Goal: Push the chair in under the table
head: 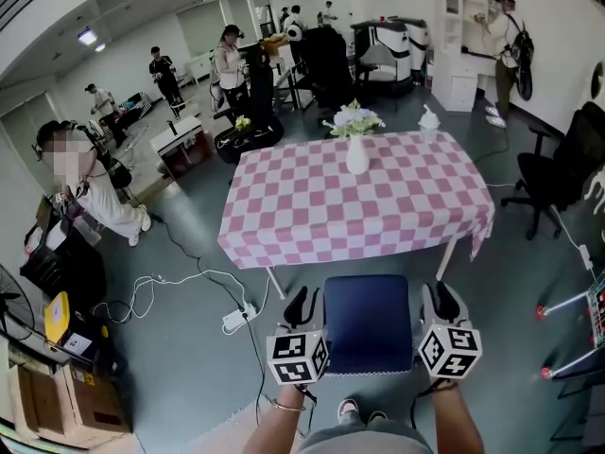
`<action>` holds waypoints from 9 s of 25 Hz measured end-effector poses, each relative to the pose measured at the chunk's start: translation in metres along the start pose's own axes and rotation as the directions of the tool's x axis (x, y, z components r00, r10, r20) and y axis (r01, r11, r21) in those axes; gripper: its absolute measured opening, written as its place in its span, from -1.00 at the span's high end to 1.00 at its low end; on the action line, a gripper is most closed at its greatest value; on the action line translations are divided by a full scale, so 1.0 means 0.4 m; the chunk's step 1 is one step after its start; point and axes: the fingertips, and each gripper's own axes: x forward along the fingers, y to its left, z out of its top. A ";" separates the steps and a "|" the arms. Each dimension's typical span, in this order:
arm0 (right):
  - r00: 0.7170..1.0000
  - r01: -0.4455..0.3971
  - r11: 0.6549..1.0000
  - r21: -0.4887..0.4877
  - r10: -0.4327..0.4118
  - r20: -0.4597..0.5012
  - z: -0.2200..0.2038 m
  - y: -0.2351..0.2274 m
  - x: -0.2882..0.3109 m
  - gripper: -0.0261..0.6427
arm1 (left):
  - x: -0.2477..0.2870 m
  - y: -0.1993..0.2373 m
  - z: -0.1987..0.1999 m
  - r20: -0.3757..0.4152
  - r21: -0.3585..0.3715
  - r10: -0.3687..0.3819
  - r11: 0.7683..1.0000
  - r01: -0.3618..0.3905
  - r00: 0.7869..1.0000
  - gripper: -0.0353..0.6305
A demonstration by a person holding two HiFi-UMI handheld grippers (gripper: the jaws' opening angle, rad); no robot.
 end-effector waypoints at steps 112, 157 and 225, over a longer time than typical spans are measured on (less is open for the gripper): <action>0.564 -0.788 0.377 -0.486 0.125 -0.817 -0.549 -0.097 0.384 0.58 | 0.390 -0.088 -0.575 -0.765 0.500 -0.102 0.529 0.686 0.636 0.56; 0.534 -0.812 0.310 -0.494 0.056 -0.843 -0.528 -0.127 0.602 0.56 | 0.590 -0.035 -0.520 -0.721 0.502 -0.141 0.569 0.651 0.679 0.39; 0.989 0.036 0.984 -0.176 -0.010 0.146 0.177 -0.087 -0.101 0.89 | -0.035 -0.076 0.167 0.121 0.089 0.073 0.992 -0.085 0.990 0.89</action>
